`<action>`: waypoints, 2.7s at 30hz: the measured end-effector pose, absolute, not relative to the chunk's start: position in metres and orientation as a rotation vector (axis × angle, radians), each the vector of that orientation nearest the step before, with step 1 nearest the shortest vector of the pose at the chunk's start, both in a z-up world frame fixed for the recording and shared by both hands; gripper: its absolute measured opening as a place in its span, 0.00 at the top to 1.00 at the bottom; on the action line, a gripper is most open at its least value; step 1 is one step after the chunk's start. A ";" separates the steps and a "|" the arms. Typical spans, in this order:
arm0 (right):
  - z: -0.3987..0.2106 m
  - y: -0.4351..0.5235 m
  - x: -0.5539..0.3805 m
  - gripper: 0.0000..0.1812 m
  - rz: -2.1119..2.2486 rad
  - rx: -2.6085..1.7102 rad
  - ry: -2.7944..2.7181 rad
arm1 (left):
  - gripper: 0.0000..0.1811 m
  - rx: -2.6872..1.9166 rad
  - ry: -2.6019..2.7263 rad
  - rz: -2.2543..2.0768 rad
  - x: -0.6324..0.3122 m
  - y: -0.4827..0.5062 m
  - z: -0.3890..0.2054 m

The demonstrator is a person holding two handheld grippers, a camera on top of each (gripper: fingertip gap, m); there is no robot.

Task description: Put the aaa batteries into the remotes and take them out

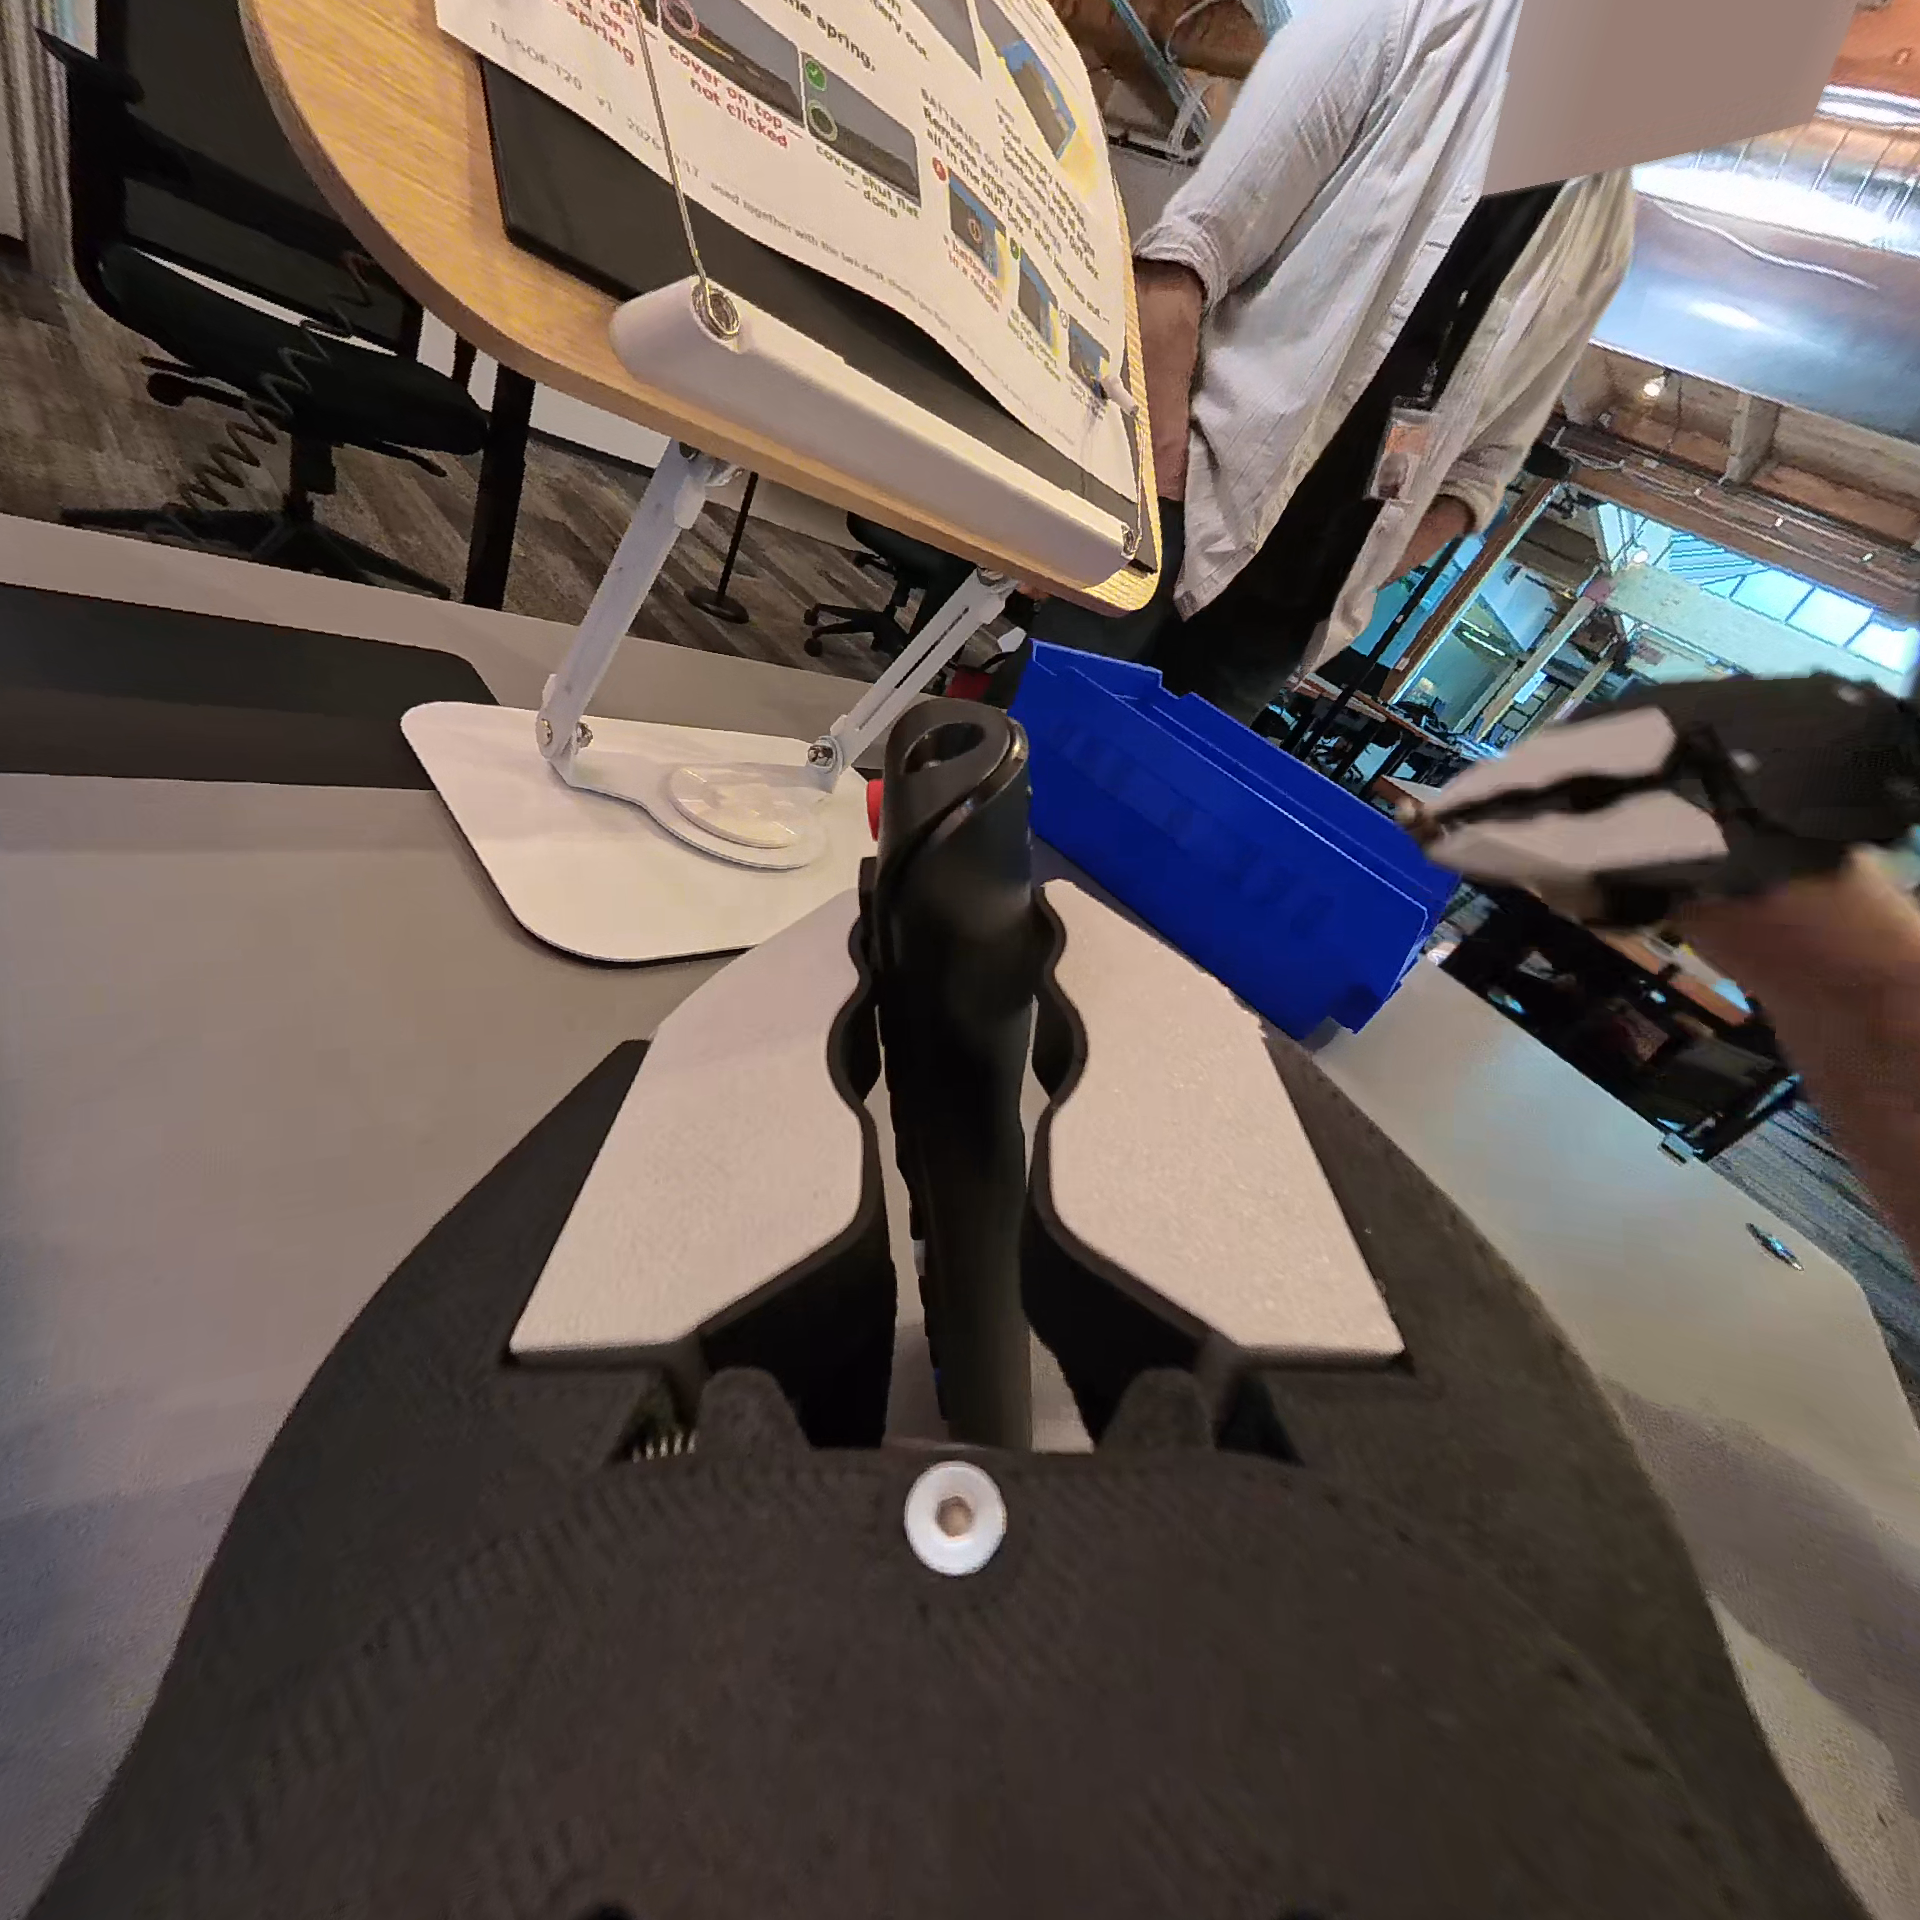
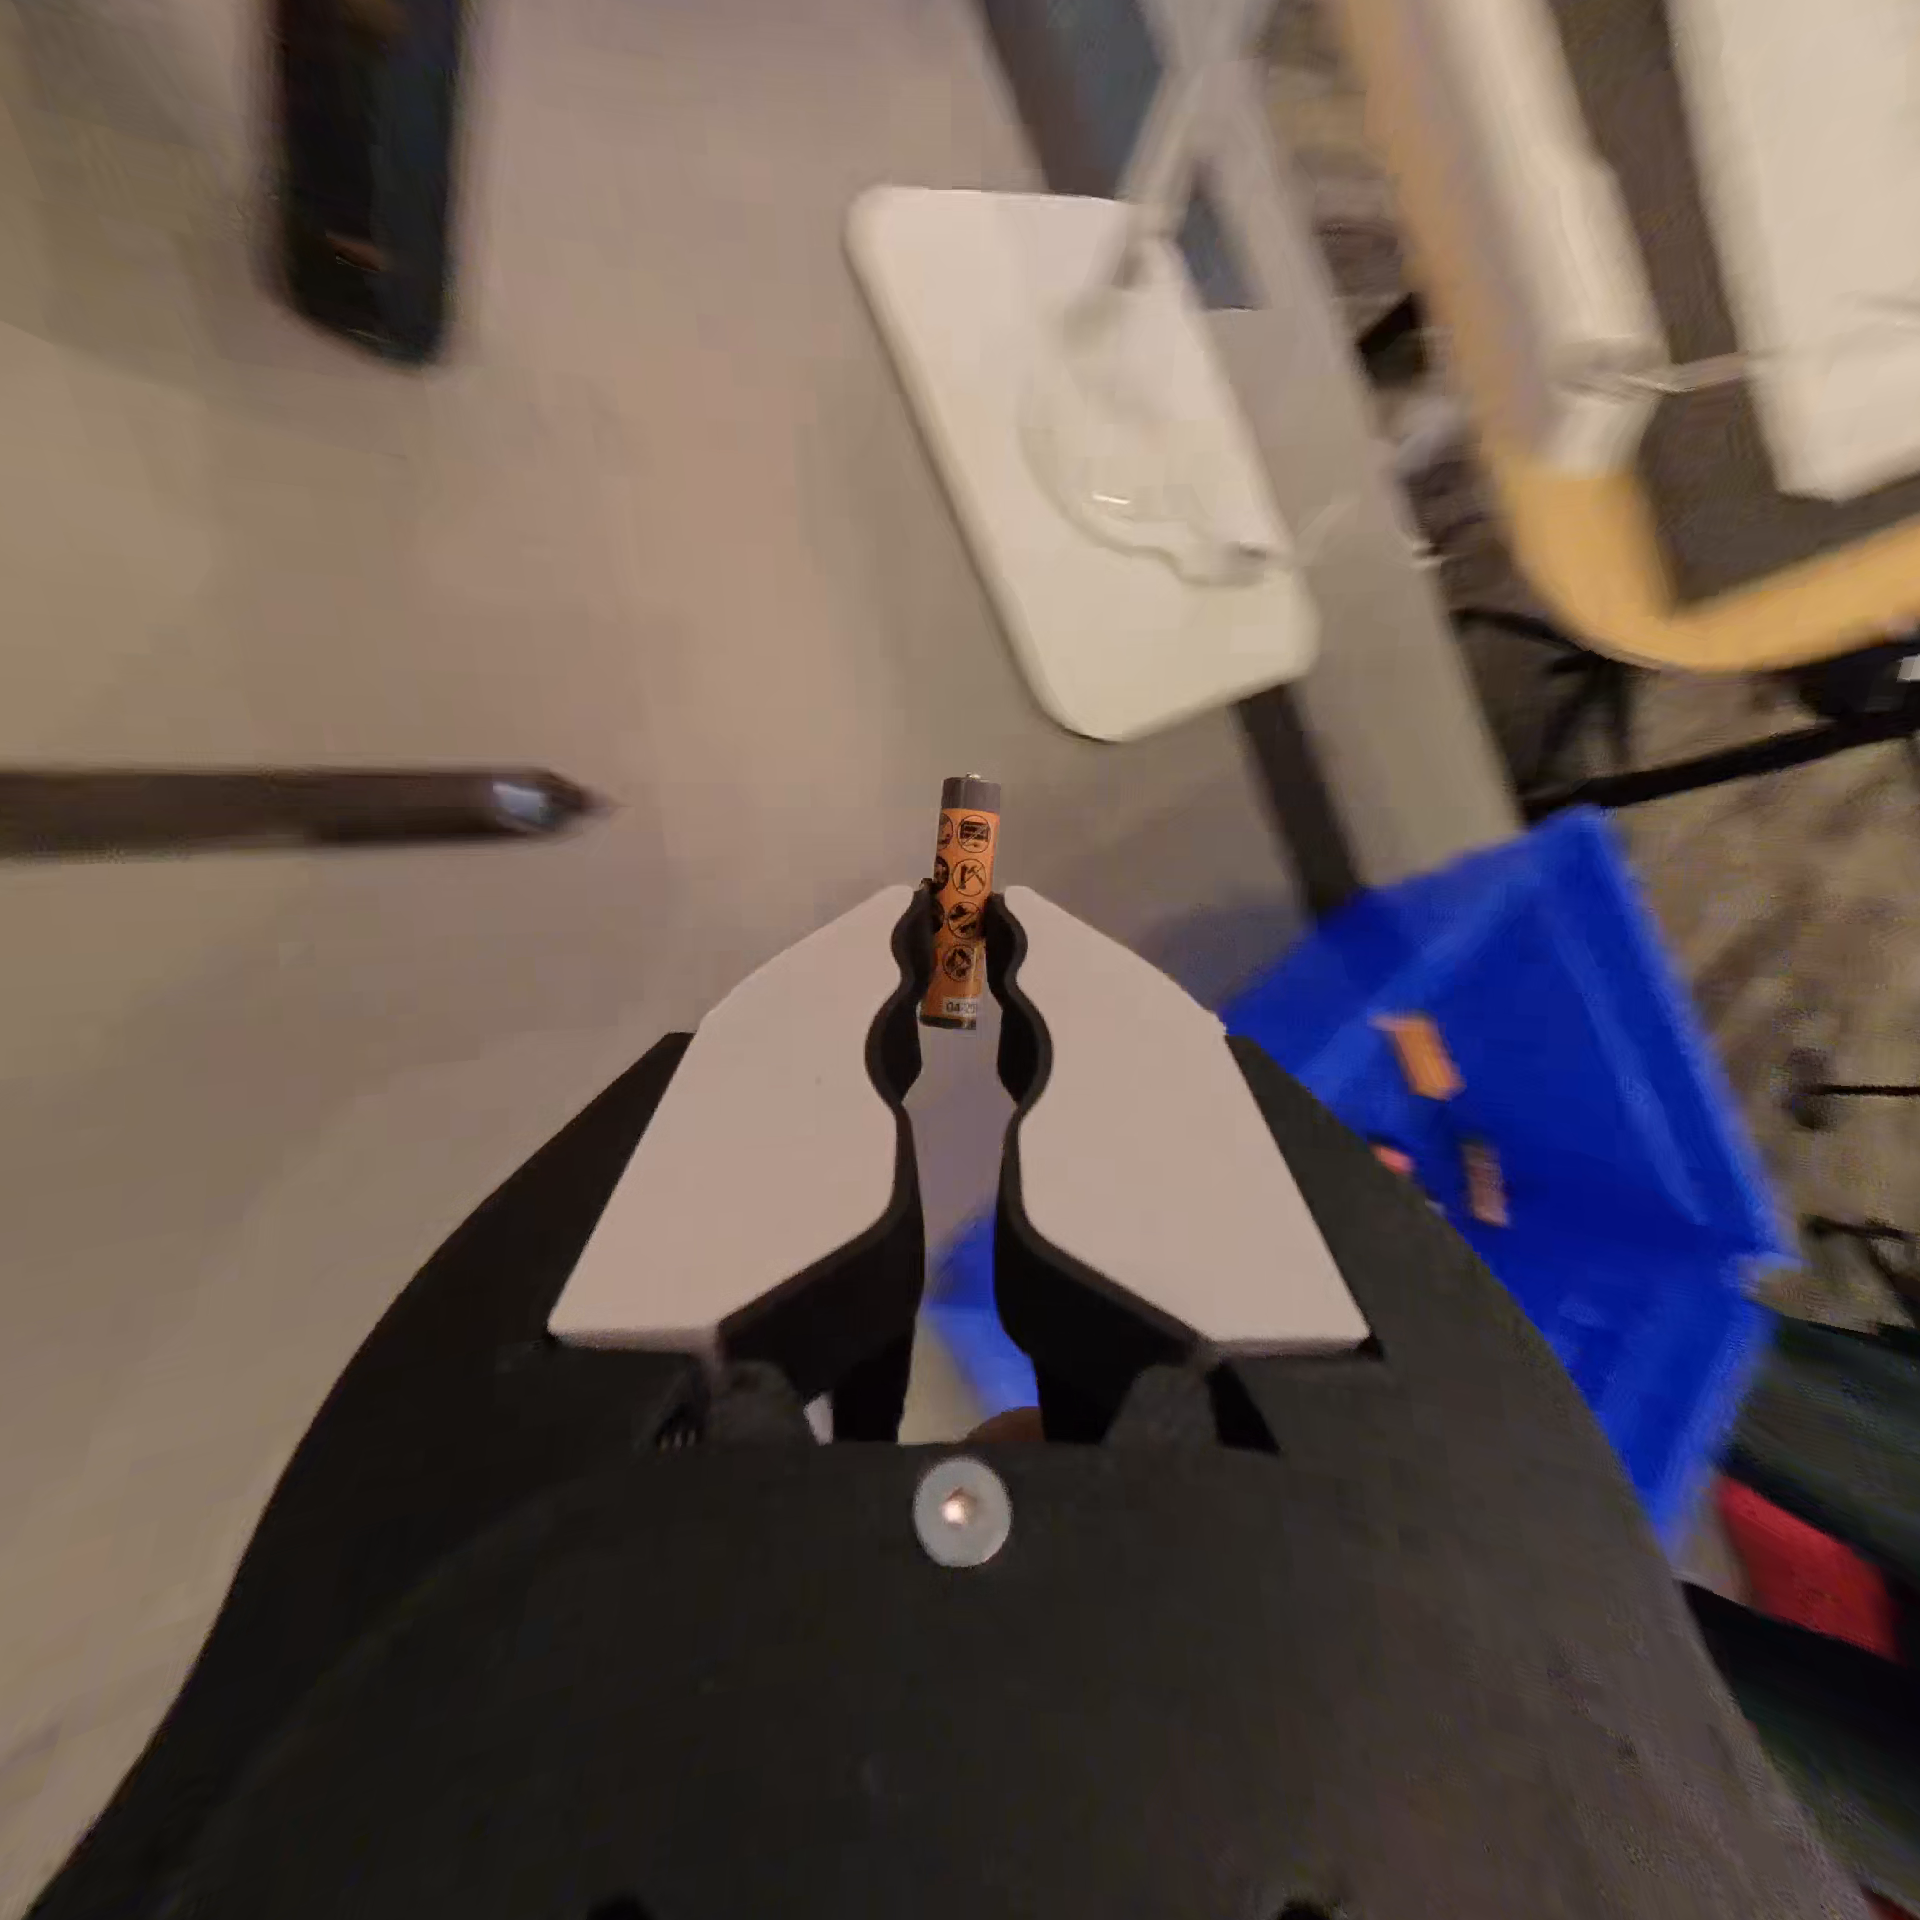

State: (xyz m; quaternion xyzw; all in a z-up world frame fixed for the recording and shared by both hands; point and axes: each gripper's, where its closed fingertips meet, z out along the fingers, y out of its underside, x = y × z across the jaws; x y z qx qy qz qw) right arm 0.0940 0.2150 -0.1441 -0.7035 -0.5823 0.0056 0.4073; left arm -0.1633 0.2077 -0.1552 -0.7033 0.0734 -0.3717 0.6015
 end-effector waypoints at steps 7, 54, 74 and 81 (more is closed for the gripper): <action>-0.157 0.375 0.219 0.95 -0.273 -1.874 -1.520 | 0.86 -1.627 0.176 -0.860 -0.162 0.209 -0.155; -0.274 0.102 -0.001 0.86 0.139 -2.201 -1.764 | 0.86 -1.608 0.196 -0.889 -0.158 0.204 -0.149; -0.212 0.111 -0.038 0.90 0.524 -2.029 -1.319 | 0.86 -1.533 -0.125 -1.322 -0.170 0.210 -0.153; -0.185 0.128 -0.091 0.90 0.492 -1.948 -1.327 | 0.86 -1.491 -0.219 -1.439 -0.159 0.208 -0.154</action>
